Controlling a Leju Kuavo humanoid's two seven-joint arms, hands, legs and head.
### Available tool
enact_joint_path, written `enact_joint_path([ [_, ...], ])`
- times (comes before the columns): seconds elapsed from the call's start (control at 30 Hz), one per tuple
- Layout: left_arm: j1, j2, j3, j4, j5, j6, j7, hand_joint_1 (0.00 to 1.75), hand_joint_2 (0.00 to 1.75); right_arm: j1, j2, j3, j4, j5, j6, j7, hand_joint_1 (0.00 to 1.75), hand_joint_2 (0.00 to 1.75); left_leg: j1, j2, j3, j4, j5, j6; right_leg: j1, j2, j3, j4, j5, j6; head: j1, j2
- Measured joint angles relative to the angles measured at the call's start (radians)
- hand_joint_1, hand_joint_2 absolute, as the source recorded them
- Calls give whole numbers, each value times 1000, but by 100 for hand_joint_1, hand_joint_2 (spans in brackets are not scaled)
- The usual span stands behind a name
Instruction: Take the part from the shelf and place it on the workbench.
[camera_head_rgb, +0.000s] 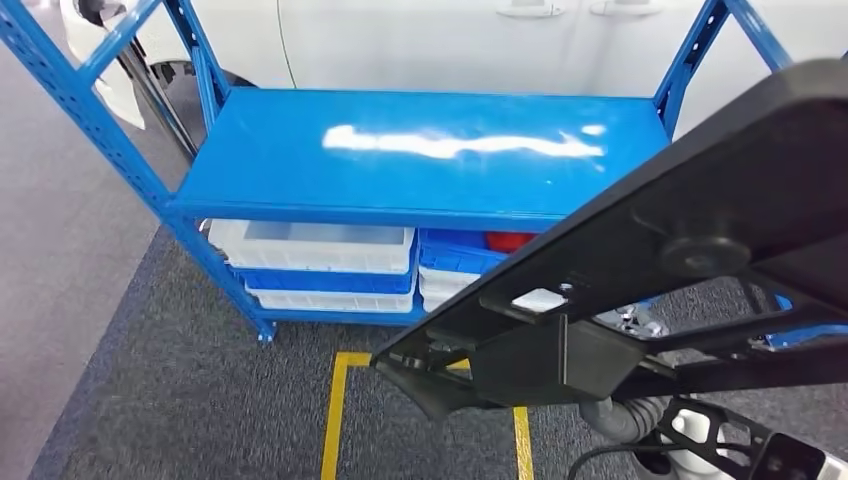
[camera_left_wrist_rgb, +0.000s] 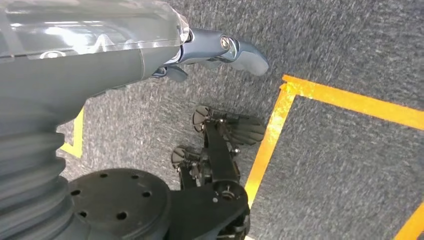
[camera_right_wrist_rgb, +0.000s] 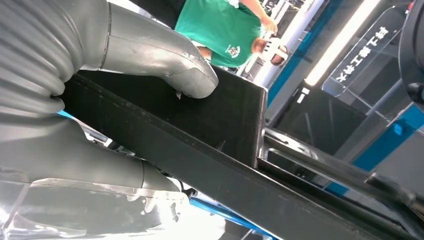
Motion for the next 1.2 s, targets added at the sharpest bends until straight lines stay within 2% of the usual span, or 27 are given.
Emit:
enact_joint_path([
  [0.07,1,0,0,0,-1,0,-3,0,175,-2,0,1,0,-3,3,0,175,175,4,-2,-6,5,7,-13,2,-1,-12,0,11,-19,0,0],
  [0.1,1,-1,0,0,-2,0,-4,0,175,-4,0,1,0,-5,5,0,175,175,6,-4,-14,16,-6,-19,2,-2,-20,-1,20,-29,0,0],
  [0.17,2,-2,0,0,-3,0,-7,0,175,-7,-1,3,0,-8,10,0,175,175,10,-7,-39,87,-83,-27,3,-6,-39,-4,40,-44,0,0],
  [0.23,1,-3,0,0,-2,0,-11,0,175,-9,-1,5,0,-9,15,0,175,175,10,-7,-69,212,-177,-30,8,-7,-65,-3,61,-50,0,0],
  [0.27,1,-3,0,0,-1,1,-13,0,175,-9,-1,6,0,-9,17,0,175,175,10,-7,-75,265,-198,-29,11,-8,-79,-2,72,-50,0,0],
  [0.3,1,-3,0,0,0,2,-16,0,175,-10,-1,6,0,-10,19,0,175,175,10,-7,-70,295,-197,-27,13,-8,-95,-1,83,-51,0,0],
  [0.33,1,-3,0,0,3,3,-18,0,175,-12,-1,7,0,-10,20,0,175,175,9,-7,-48,290,-175,-23,15,-8,-110,0,94,-51,0,0],
  [0.37,1,-3,1,0,6,4,-20,0,175,-16,-1,7,0,-11,20,0,175,175,6,-8,-9,250,-145,-17,17,-8,-125,0,105,-50,0,0],
  [0.4,-1,-2,1,0,8,6,-22,0,175,-22,-1,8,0,-12,21,0,175,175,3,-8,46,180,-125,-10,17,-8,-137,1,117,-48,0,0],
  [0.47,-5,0,2,0,12,10,-24,0,175,-34,-1,9,1,-14,20,0,175,175,-7,-9,151,26,-130,2,16,-8,-149,-1,137,-40,0,0],
  [0.5,-6,2,2,0,12,11,-25,0,175,-39,-1,10,2,-14,20,0,175,175,-11,-10,179,-21,-139,6,14,-9,-148,-5,147,-34,0,0],
  [0.53,-7,3,3,0,13,11,-26,0,175,-45,-1,11,4,-16,19,0,175,175,-15,-10,189,-43,-141,10,11,-10,-147,-9,157,-28,0,0],
  [0.6,-7,3,4,0,13,12,-27,0,175,-56,-1,14,9,-20,16,0,175,175,-14,-7,178,-56,-115,21,9,-9,-152,-13,162,-17,0,0],
  [0.63,-7,3,5,0,13,12,-27,0,175,-60,0,15,11,-22,15,0,175,175,-13,-5,169,-63,-100,28,9,-6,-161,2,139,-14,0,0],
  [0.67,-8,3,6,0,13,13,-28,0,175,-63,0,15,14,-25,14,0,175,175,-11,-2,156,-68,-83,33,10,-4,-173,36,96,-11,0,0],
  [0.73,-7,3,8,0,13,12,-29,0,175,-69,1,18,21,-28,13,0,175,175,-12,0,122,-64,-55,38,8,-2,-203,161,-12,-9,0,0],
  [0.77,-7,3,9,0,13,12,-29,0,175,-71,2,19,25,-29,13,0,175,175,-12,0,103,-60,-42,37,8,-2,-213,227,-42,-7,0,0],
  [0.8,-6,3,10,0,13,12,-29,0,175,-72,2,20,28,-29,13,0,175,175,-12,0,82,-55,-29,36,7,-3,-213,274,-47,-6,0,0],
  [0.83,-6,3,11,0,13,12,-29,0,175,-73,2,21,32,-29,13,0,175,175,-12,0,62,-49,-18,34,7,-3,-198,288,-29,-5,0,0],
  [0.87,-5,2,12,0,13,12,-29,0,175,-74,2,22,35,-29,13,0,175,175,-12,0,41,-43,-8,32,7,-3,-167,268,0,-6,0,0],
  [0.9,-5,1,13,0,13,12,-29,0,175,-76,2,23,37,-29,13,0,175,175,-12,0,22,-35,2,30,7,-3,-118,214,22,-8,0,0],
  [0.97,-4,0,15,0,13,12,-29,0,175,-82,2,26,39,-30,11,0,175,175,-15,-1,-8,-20,18,23,11,-3,-11,68,10,-15,0,0],
  [1.0,-4,0,16,0,13,12,-30,0,175,-85,2,28,39,-32,8,0,175,175,-16,-1,-16,-16,25,18,14,-3,24,14,-6,-20,0,0],
  [1.03,-3,0,16,0,13,13,-31,0,175,-86,2,29,41,-33,4,0,175,175,-16,-1,-19,-15,32,13,17,-2,39,-15,-19,-27,0,0],
  [1.1,-3,0,18,0,14,14,-34,0,175,-88,1,32,46,-37,-2,0,175,175,-13,-2,-22,-14,41,1,17,-3,32,-25,-8,-42,0,0],
  [1.13,-2,0,18,0,14,15,-34,0,175,-90,1,34,49,-39,-3,0,175,175,-11,-3,-29,-4,28,-5,16,-5,25,-27,3,-49,-1,0],
  [1.2,-1,-1,19,0,18,15,-36,0,175,-92,0,40,55,-43,-2,0,175,175,-6,-5,-58,72,-50,-19,13,-9,5,-30,26,-59,-1,0],
])
